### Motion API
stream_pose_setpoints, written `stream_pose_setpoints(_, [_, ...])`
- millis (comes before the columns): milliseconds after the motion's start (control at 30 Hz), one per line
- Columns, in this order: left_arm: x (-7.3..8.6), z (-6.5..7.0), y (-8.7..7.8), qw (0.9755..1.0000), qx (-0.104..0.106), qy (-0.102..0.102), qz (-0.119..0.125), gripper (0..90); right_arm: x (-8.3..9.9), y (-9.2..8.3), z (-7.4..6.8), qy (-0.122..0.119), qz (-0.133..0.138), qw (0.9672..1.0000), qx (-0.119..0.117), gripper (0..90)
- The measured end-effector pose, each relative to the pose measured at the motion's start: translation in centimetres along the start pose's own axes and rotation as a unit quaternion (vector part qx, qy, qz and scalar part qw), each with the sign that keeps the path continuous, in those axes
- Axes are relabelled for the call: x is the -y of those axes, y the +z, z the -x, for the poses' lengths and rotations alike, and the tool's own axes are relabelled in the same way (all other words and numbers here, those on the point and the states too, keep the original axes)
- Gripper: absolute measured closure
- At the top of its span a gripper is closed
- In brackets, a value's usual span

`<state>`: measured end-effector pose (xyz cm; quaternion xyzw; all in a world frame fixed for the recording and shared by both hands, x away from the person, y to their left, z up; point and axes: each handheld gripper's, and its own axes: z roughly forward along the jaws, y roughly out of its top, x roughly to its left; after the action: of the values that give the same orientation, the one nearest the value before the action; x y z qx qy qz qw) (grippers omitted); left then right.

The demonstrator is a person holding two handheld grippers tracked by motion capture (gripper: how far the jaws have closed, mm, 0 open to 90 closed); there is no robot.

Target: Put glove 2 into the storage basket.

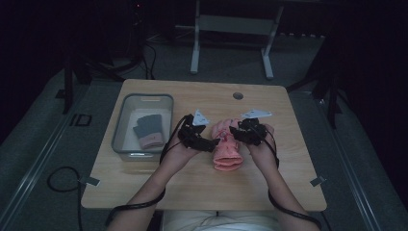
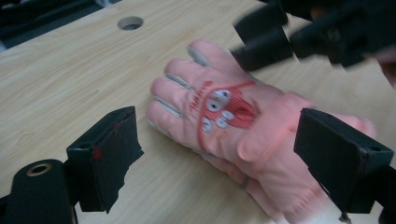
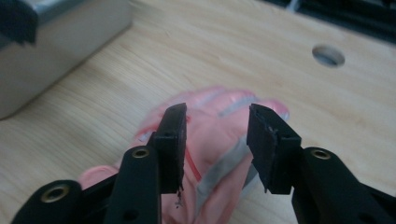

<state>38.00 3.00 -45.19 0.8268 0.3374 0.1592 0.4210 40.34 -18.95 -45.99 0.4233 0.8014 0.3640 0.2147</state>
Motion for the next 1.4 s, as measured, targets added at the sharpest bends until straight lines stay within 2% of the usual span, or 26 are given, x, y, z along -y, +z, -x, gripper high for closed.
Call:
stream_pose_setpoints(67, [-0.1, -0.2, 0.9, 0.9999, 0.0, -0.013, -0.009, 13.6, 0.7, 0.7, 0.4, 0.018, -0.014, 0.9997, 0.001, 54.1])
stream_pose_setpoints(167, [0.1, -0.5, 2.4, 0.9992, 0.004, -0.029, -0.027, 13.6, 1.8, 1.5, 0.7, 0.024, -0.041, 0.9988, -0.01, 50.6])
stream_pose_setpoints(200, [0.1, -0.5, 2.4, 0.9992, 0.004, -0.029, -0.027, 13.6, 1.8, 1.5, 0.7, 0.024, -0.041, 0.9988, -0.01, 50.6])
stream_pose_setpoints(233, [0.5, -0.8, 3.5, 0.9982, 0.012, -0.044, -0.039, 13.6, 2.2, 1.7, 0.9, 0.024, -0.048, 0.9985, -0.01, 50.4])
stream_pose_setpoints(267, [0.7, -0.9, 4.2, 0.9974, 0.016, -0.055, -0.045, 13.6, 2.9, 2.1, 1.2, 0.016, -0.067, 0.9976, -0.011, 49.1])
stream_pose_setpoints(333, [1.0, -1.1, 5.5, 0.9959, 0.023, -0.067, -0.056, 13.6, 3.5, 2.3, 1.5, 0.014, -0.076, 0.9969, -0.017, 48.7])
stream_pose_setpoints(467, [1.6, -1.6, 7.6, 0.9913, 0.036, -0.1, -0.078, 14.4, 4.3, 2.5, 2.4, 0.042, -0.088, 0.9944, -0.039, 48.8])
stream_pose_setpoints(567, [2.1, -2.3, 8.8, 0.9853, 0.056, -0.137, -0.085, 14.9, 4.8, 2.8, 2.8, 0.055, -0.088, 0.9932, -0.053, 48.9])
stream_pose_setpoints(633, [2.5, -2.7, 9.7, 0.9827, 0.063, -0.149, -0.091, 19.4, 4.9, 3.1, 3.0, 0.068, -0.091, 0.9915, -0.064, 48.9])
stream_pose_setpoints(700, [3.1, -2.9, 10.5, 0.9771, 0.08, -0.173, -0.096, 20.9, 4.9, 3.4, 3.0, 0.07, -0.096, 0.9906, -0.068, 49.0])
stream_pose_setpoints(833, [4.0, -3.6, 11.1, 0.9629, 0.132, -0.218, -0.089, 33.1, 4.9, 3.7, 3.1, 0.083, -0.105, 0.9877, -0.081, 54.2])
stream_pose_setpoints(867, [4.1, -3.6, 11.2, 0.9605, 0.142, -0.222, -0.089, 35.3, 5.0, 3.8, 3.1, 0.085, -0.106, 0.987, -0.086, 55.4])
stream_pose_setpoints(933, [4.0, -3.5, 11.2, 0.9576, 0.148, -0.228, -0.094, 42.8, 5.1, 3.8, 3.1, 0.089, -0.105, 0.9863, -0.091, 57.8])
stream_pose_setpoints(967, [3.9, -3.4, 11.1, 0.9571, 0.152, -0.227, -0.096, 47.6, 5.1, 3.8, 3.0, 0.088, -0.105, 0.9864, -0.09, 59.4])
stream_pose_setpoints(1000, [3.7, -3.3, 11.0, 0.9588, 0.153, -0.219, -0.097, 53.3, 5.0, 3.8, 2.9, 0.086, -0.104, 0.9867, -0.091, 60.9])
stream_pose_setpoints(1067, [3.4, -3.2, 10.9, 0.96, 0.154, -0.211, -0.1, 62.5, 5.0, 3.8, 2.8, 0.081, -0.102, 0.9873, -0.091, 64.0])
stream_pose_setpoints(1100, [3.2, -3.1, 10.7, 0.9615, 0.151, -0.206, -0.102, 66.9, 4.9, 3.8, 2.7, 0.082, -0.1, 0.9876, -0.09, 65.6])
stream_pose_setpoints(1167, [2.8, -2.9, 10.4, 0.964, 0.146, -0.197, -0.103, 70.7, 5.0, 3.5, 2.5, 0.08, -0.091, 0.9891, -0.084, 67.5])
stream_pose_setpoints(1300, [1.7, -2.2, 9.5, 0.9707, 0.129, -0.178, -0.097, 73.9, 4.8, 2.8, 2.4, 0.088, -0.073, 0.9899, -0.083, 69.8])
stream_pose_setpoints(1400, [1.1, -2.3, 8.6, 0.9729, 0.128, -0.175, -0.081, 74.7, 4.6, 2.3, 2.6, 0.096, -0.053, 0.9898, -0.091, 70.1])
